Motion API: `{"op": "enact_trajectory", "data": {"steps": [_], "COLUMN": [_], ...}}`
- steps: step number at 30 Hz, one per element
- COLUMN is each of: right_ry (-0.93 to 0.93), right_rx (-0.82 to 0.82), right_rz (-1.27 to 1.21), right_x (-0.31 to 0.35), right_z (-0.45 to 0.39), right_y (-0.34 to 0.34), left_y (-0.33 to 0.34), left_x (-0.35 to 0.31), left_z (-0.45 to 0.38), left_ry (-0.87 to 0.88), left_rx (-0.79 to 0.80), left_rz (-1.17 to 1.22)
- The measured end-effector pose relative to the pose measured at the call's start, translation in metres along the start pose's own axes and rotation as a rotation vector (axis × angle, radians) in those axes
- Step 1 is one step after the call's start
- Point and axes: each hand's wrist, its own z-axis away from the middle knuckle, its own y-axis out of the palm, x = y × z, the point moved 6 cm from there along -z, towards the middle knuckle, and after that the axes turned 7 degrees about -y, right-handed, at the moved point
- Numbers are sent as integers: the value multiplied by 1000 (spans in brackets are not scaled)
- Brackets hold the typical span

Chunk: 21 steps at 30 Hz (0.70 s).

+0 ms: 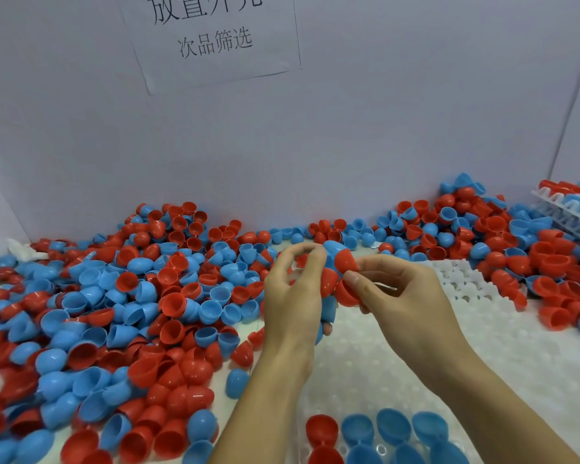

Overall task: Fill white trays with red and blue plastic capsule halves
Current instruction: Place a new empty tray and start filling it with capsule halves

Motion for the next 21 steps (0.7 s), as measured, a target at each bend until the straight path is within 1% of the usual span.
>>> {"op": "enact_trajectory", "data": {"steps": [2,4,6,8,9,11,14,15,16,17,18,19,20,21], "right_ry": [-8,0,3,-8,-9,36,94,105,88,27,-32,-44,-37,-50], "right_rx": [-14,-16,-26,-87,-159,-399,-926,-1030,-1012,-840,-550,-202,77,208], "right_rz": [-7,-19,-40,-58,-68,-143,-308,-293,-221,-106,-10,70,150,244], "right_x": [1,2,1,2,1,-6,-15,-15,-12,-5,2,6,5,3], "right_z": [0,0,0,-1,-2,-6,-4,-2,-6,-16,-28,-34,-34,-29], "right_y": [-2,-2,0,-5,-13,-44,-102,-111,-113,-105,-84,-54,-26,-12], "left_y": [3,2,-1,-3,-5,-8,-9,-6,-3,0,3,6,7,7], "left_x": [0,3,8,13,14,17,21,23,25,26,28,30,30,30], "left_z": [2,2,0,-2,-2,-4,-5,-5,-5,-5,-4,-3,-3,-2], "left_ry": [14,-15,-84,-178,-221,-280,-314,-320,-327,-333,-341,-351,-356,-360], "left_rx": [19,-12,-53,-53,-45,-40,-14,0,15,33,54,75,87,88], "left_rz": [11,48,106,203,252,307,319,311,290,266,248,241,245,252]}}
